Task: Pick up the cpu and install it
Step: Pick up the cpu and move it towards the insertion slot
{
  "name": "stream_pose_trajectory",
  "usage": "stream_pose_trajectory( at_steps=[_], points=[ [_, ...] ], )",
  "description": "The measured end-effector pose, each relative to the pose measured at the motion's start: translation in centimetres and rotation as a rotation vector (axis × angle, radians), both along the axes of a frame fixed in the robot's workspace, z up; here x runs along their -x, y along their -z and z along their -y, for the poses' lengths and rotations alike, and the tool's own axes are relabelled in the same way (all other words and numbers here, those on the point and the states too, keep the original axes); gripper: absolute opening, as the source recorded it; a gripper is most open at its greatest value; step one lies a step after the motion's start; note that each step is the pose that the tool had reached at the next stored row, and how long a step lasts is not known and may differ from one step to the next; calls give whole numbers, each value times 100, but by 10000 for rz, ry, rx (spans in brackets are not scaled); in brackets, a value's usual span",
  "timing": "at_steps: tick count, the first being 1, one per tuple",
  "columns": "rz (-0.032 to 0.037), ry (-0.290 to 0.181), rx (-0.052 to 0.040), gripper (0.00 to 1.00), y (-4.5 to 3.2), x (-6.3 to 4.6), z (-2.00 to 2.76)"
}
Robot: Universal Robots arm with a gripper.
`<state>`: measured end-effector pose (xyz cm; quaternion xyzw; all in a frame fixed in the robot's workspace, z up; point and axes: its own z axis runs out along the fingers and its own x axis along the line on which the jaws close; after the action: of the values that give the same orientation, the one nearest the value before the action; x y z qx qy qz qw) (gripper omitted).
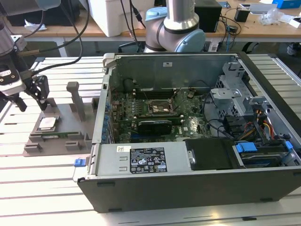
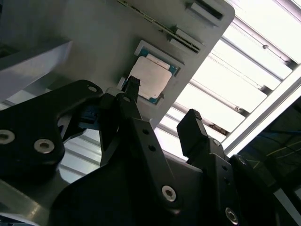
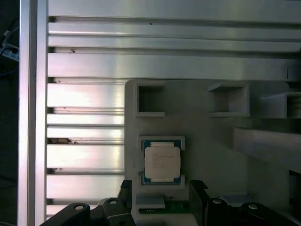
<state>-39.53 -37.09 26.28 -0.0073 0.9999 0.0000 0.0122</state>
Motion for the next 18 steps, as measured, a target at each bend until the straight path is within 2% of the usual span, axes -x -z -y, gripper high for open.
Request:
stream_pose_trajectory(
  at_steps=[18],
  points=[
    [-1, 0, 0, 60, 120, 0, 0]
  ],
)
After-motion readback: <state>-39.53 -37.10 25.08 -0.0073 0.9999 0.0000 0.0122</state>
